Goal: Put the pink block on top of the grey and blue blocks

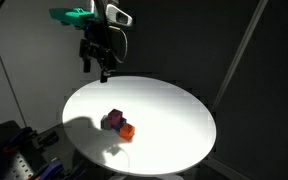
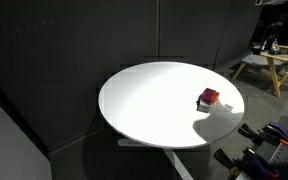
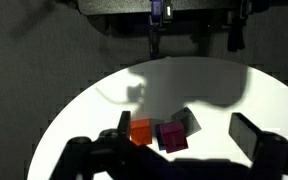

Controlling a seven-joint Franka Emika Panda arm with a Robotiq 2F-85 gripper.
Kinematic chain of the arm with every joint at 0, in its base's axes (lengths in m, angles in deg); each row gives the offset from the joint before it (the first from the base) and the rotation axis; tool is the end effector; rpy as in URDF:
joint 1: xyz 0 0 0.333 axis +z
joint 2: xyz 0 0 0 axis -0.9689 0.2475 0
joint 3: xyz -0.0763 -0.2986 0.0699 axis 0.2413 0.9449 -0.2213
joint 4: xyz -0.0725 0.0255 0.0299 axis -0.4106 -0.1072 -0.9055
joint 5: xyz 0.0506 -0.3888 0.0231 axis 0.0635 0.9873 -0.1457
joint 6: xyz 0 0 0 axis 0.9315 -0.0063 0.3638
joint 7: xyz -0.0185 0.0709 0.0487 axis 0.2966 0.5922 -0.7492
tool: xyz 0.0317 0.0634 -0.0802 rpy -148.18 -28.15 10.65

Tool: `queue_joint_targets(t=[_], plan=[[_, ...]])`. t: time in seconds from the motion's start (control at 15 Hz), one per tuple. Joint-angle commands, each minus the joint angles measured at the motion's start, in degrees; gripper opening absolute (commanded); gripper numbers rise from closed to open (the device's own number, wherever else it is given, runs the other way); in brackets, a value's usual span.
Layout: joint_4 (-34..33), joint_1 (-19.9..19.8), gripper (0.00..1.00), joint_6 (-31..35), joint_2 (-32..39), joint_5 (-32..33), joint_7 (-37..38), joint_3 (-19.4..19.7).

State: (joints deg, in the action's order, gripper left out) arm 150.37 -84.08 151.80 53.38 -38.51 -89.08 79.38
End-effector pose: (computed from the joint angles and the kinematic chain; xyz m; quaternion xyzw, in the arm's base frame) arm 0.3769 -0.1452 0.4450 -0.9965 0.0424 0.0721 0.0080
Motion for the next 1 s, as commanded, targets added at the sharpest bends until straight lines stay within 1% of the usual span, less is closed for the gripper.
queue_joint_targets(t=[0.0, 0.47, 0.53, 0.6, 0.93], plan=[[1.4, -0.1, 1.00, -0.2, -3.9, -0.7, -4.3, 1.5], [2.9, 0.0, 1.00, 3.4, -7.6, -1.0, -8.1, 3.4], [3.0, 0.0, 1.00, 3.9, -7.8, -0.9, -8.1, 3.5], [1.7, -0.2, 1.00, 2.4, -6.0, -0.1, -6.4, 2.7], [2.2, -0.2, 1.00, 3.1, -6.6, -0.1, -6.8, 2.9]])
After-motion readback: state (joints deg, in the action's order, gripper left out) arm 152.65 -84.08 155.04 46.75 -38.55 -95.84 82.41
